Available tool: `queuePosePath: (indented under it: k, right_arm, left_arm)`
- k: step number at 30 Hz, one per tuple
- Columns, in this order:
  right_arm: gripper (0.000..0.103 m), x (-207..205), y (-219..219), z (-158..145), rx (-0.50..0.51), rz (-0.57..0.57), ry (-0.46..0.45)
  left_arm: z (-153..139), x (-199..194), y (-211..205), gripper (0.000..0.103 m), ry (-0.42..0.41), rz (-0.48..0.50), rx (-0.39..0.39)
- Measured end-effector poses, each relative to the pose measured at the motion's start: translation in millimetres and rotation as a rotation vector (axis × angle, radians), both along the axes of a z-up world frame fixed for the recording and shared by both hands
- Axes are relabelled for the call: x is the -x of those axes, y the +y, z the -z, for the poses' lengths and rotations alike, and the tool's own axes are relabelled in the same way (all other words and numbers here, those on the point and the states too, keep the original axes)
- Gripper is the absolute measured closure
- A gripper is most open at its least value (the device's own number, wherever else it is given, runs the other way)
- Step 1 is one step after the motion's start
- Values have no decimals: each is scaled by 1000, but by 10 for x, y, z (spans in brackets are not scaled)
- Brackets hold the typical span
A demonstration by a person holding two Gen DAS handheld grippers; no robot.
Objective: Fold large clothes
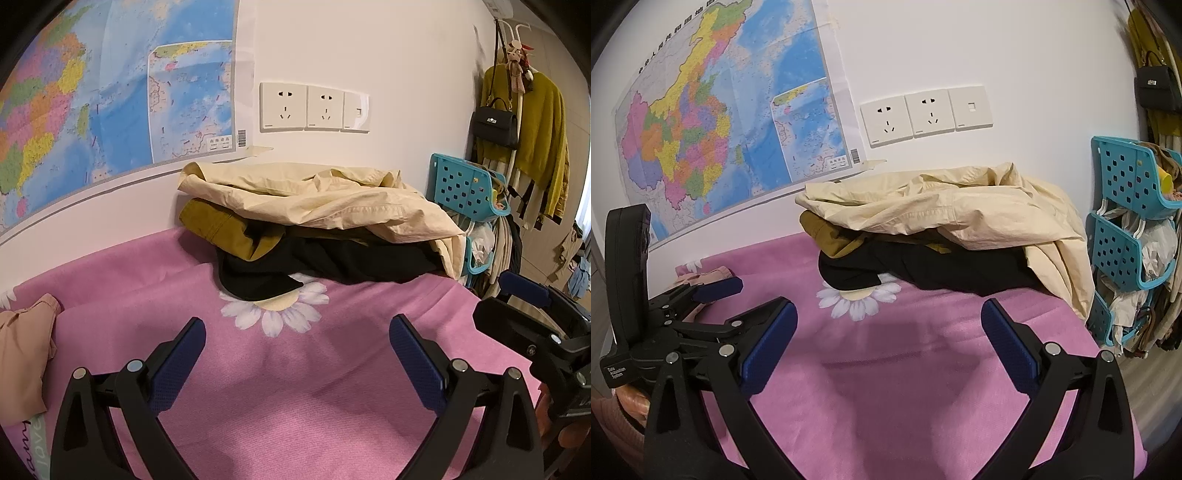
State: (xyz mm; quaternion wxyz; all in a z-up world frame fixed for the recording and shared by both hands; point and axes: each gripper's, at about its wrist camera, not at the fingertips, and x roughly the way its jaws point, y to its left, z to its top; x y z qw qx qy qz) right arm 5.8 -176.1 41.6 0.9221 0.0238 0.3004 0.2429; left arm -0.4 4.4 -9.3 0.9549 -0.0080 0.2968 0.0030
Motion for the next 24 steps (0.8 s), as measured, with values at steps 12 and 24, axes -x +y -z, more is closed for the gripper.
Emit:
queuePosePath:
  k: [12, 24]
  right_arm:
    - [5, -91, 13, -12, 6, -8, -3]
    - [5, -152, 6, 5, 11, -10, -5]
  left_arm:
    - [6, -88, 25, 7, 24, -5, 13]
    - [-28, -206, 35, 7, 40, -4, 15]
